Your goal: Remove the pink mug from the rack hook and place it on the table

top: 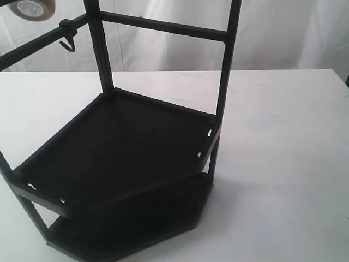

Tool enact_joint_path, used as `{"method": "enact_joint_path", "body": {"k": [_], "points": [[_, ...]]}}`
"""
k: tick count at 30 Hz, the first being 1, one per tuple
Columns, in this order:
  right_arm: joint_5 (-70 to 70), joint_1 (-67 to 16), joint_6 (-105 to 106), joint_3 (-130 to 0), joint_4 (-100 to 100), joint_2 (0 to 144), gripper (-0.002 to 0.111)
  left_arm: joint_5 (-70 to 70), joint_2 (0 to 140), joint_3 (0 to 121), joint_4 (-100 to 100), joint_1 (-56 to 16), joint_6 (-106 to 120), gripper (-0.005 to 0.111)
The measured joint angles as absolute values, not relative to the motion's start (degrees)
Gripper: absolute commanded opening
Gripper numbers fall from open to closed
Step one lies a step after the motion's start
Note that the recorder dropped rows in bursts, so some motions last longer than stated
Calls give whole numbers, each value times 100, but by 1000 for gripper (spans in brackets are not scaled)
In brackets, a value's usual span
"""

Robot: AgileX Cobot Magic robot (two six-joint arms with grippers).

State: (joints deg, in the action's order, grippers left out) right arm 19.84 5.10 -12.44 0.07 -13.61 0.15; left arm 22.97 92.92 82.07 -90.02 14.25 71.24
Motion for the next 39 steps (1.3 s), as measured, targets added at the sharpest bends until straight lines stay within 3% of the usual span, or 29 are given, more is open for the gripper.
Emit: {"method": "enact_joint_path", "body": {"k": [17, 21, 30, 34, 39], "points": [[1984, 510, -1244, 7, -1361, 15, 0, 2438, 9024, 7535, -8673, 1003, 7252, 0], [1984, 510, -1244, 7, -1361, 15, 0, 2044, 9011, 7535, -7043, 939, 5665, 0], [1984, 510, -1244, 7, -1361, 15, 0, 933, 9011, 7535, -1298, 274, 405, 0], [1984, 510, -1244, 7, -1361, 15, 0, 432, 9011, 7433, -103, 80, -1014, 0], [1984, 510, -1244, 7, -1361, 15, 0, -1451, 9011, 6554, 901, 66, -2182, 0]]}}
